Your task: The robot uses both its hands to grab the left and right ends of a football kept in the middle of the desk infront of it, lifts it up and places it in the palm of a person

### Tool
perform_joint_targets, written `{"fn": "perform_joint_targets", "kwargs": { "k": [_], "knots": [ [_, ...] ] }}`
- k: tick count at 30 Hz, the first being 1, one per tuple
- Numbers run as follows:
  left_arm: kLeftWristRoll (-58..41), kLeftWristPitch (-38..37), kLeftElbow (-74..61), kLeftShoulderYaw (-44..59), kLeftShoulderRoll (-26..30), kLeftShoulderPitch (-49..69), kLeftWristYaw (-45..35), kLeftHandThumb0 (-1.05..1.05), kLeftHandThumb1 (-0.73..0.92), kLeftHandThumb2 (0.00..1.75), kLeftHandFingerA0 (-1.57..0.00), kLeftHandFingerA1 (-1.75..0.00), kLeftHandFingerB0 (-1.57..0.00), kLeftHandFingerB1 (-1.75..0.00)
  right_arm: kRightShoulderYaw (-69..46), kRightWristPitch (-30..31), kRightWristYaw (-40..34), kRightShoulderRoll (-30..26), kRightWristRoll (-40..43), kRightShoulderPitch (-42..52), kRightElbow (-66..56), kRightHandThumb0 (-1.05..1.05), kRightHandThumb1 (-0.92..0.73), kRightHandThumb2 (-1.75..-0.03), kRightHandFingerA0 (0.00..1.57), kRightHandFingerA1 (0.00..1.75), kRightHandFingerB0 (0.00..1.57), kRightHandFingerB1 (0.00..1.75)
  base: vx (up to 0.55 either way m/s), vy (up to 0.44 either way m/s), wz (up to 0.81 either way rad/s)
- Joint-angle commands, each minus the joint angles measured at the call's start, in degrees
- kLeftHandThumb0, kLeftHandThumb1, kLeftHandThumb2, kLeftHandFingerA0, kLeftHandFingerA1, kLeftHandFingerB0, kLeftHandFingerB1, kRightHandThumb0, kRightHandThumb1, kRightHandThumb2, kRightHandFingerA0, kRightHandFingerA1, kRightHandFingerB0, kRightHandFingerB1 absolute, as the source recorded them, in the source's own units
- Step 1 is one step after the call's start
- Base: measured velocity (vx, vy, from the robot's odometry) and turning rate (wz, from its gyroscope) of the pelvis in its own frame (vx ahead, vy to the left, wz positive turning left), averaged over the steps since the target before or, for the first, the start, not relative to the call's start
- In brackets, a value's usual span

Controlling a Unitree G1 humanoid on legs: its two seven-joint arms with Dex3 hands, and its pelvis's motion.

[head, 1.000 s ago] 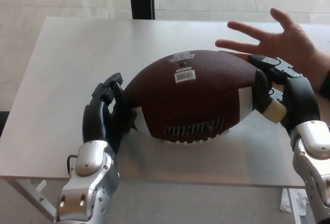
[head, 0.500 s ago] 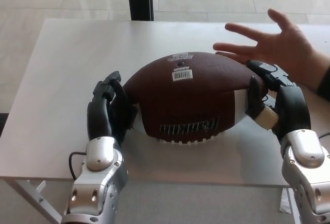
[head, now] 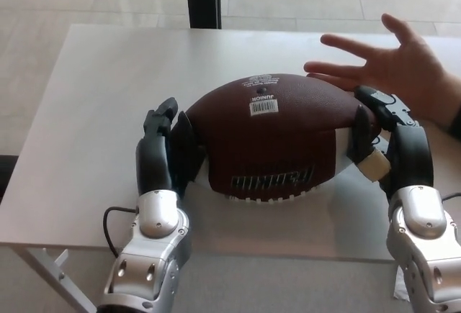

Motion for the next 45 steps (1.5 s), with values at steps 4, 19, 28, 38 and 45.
{"fn": "perform_joint_targets", "kwargs": {
  "k": [4,19,28,38,45],
  "knots": [
    [-1.3,5.9,7.7,-9.4,-9.7,2.1,-9.4,-0.60,0.92,0.77,-0.30,-0.66,-0.10,-0.35,9.4,5.6,8.2,7.3,1.1,-1.3,2.9,-0.84,-0.85,-0.66,0.75,0.75,0.57,0.52,0.00,0.000,0.00],
    [-22.2,-1.2,3.7,6.0,-22.3,-2.3,-6.8,-0.65,0.92,0.82,-0.27,-0.68,-0.10,-0.28,5.8,8.6,8.0,8.8,5.5,-6.2,-0.1,-0.87,-0.81,-0.65,0.80,0.68,0.63,0.51,0.00,0.000,0.00],
    [-26.1,0.1,5.0,9.7,-20.3,-11.6,-6.4,-0.63,0.84,1.13,-0.26,-0.68,-0.04,-0.36,3.8,12.8,7.0,8.3,6.2,-13.2,-2.6,-0.78,-0.83,-0.65,0.72,0.67,0.60,0.49,0.00,0.000,0.00],
    [-26.3,3.1,8.0,14.3,-15.2,-19.3,-9.4,-0.64,0.92,0.70,-0.37,-0.73,-0.24,-0.40,0.5,19.3,5.4,9.7,8.6,-18.8,-5.8,-0.67,-0.81,-0.64,0.67,0.66,0.53,0.48,0.00,0.000,0.00],
    [-27.1,4.0,8.5,15.1,-13.2,-20.6,-10.6,-0.62,0.89,0.66,-0.46,-0.62,-0.29,-0.39,-0.5,20.4,5.6,10.2,8.2,-19.8,-6.8,-0.70,-0.81,-0.64,0.63,0.66,0.53,0.50,0.00,0.000,0.00]
  ]
}}
